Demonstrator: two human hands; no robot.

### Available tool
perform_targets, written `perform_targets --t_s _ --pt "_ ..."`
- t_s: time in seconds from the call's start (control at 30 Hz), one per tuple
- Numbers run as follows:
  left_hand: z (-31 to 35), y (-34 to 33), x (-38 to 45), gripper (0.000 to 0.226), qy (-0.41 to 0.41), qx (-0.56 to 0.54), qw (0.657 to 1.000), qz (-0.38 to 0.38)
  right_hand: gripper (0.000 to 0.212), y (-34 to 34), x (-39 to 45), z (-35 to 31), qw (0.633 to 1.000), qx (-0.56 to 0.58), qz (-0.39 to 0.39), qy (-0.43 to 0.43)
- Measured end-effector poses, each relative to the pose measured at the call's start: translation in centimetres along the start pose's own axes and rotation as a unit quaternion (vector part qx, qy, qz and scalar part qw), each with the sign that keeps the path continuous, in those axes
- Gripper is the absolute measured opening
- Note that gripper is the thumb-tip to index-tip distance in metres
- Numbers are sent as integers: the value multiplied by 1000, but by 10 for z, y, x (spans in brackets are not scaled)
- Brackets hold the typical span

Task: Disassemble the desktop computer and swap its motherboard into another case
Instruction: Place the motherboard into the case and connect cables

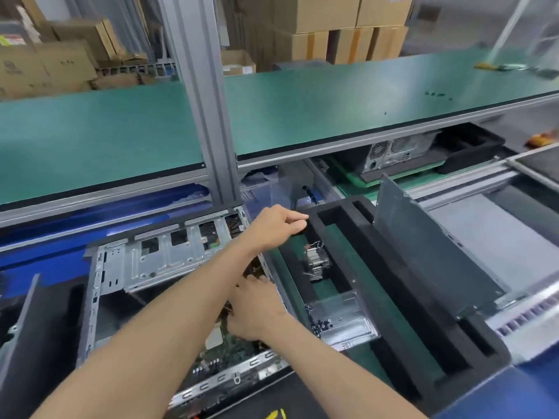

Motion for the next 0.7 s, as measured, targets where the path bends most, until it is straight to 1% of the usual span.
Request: perform_targets --t_s 0.07,0.17,0.23,0.33,0.4,0.53,0.7 --pt "-15 16 -12 26 14 -21 999 39 43 -2 1 1 1000 -25 6 9" --pt "-47 38 -39 19 39 -62 993 96 46 -5 4 -1 999 -34 -3 8" --pt "-71 49 -61 19 61 -91 987 121 46 -6 6 -2 999 -35 -10 5" --pt "-108 58 -95 20 104 -105 978 146 46 -7 6 -4 999 -36 -15 6" --pt "-129 56 -116 20 126 -96 978 136 47 -8 6 -6 999 -35 -13 12" --pt "-158 37 -147 16 150 -45 984 81 48 -8 4 -8 999 -32 -2 18" --pt "-177 15 -170 12 167 104 977 77 50 -9 -1 -9 999 -24 -11 28"
Point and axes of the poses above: each hand's wrist, its own x-axis towards the middle knuckle, its own y-axis out of the back of the hand, z = x × y, the point moved 1 cm from there along x, towards the middle knuckle, and after that the axes turned 9 degrees about x, right-handed, at the moved point
